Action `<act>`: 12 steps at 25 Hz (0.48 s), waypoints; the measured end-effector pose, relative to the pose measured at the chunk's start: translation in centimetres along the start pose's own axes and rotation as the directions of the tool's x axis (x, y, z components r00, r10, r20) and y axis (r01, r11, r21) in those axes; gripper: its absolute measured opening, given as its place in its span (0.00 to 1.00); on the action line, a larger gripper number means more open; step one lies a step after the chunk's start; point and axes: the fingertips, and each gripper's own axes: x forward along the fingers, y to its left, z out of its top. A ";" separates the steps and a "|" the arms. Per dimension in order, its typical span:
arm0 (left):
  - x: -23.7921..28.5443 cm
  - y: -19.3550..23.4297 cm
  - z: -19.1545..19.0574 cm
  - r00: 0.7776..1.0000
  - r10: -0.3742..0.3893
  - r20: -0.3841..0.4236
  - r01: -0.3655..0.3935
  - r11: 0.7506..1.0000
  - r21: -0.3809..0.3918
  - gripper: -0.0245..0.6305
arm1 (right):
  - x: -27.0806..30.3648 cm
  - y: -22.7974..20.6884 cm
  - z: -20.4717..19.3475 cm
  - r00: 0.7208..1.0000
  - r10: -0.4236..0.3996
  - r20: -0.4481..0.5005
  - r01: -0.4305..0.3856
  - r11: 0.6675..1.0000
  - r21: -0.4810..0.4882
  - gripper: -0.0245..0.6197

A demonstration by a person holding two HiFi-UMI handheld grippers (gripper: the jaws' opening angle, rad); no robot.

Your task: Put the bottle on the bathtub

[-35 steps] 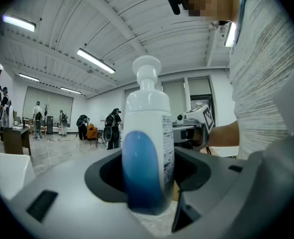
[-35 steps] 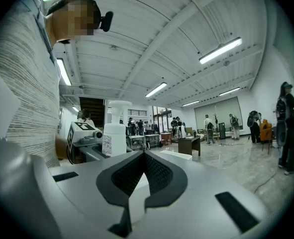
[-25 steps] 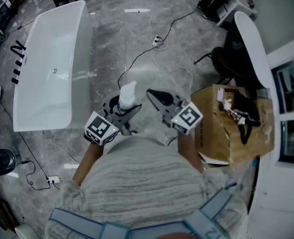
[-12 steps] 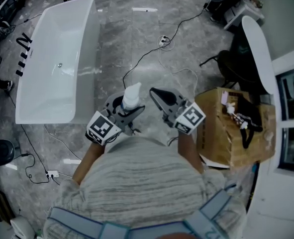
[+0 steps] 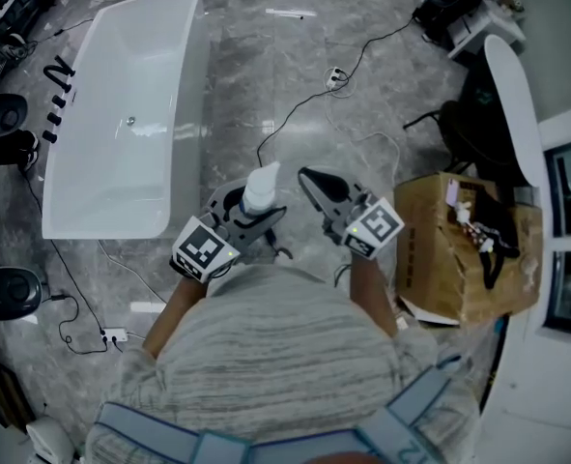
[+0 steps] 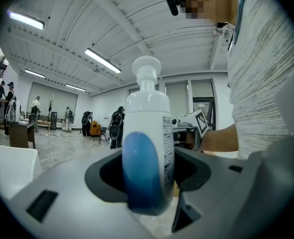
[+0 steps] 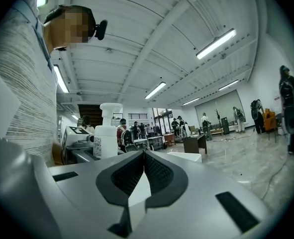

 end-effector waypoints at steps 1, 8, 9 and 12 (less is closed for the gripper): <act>-1.2 0.9 -0.2 1.000 0.005 -0.002 -0.005 1.000 -0.003 0.42 | 1.3 0.4 0.0 1.000 -0.002 -0.001 0.002 1.000 0.001 0.04; -11.6 8.5 -1.7 0.997 0.076 -0.004 -0.076 0.997 -0.017 0.42 | 12.2 5.6 0.5 1.000 0.006 0.000 -0.006 1.000 -0.003 0.04; -13.2 9.5 -1.9 0.996 0.090 -0.001 -0.090 0.996 -0.018 0.42 | 13.7 6.6 0.4 1.000 0.013 -0.002 -0.013 1.000 -0.003 0.04; -17.4 12.1 -2.6 0.992 0.124 0.008 -0.124 0.992 -0.019 0.42 | 17.7 9.5 -0.1 0.999 0.044 -0.018 -0.044 0.999 -0.018 0.04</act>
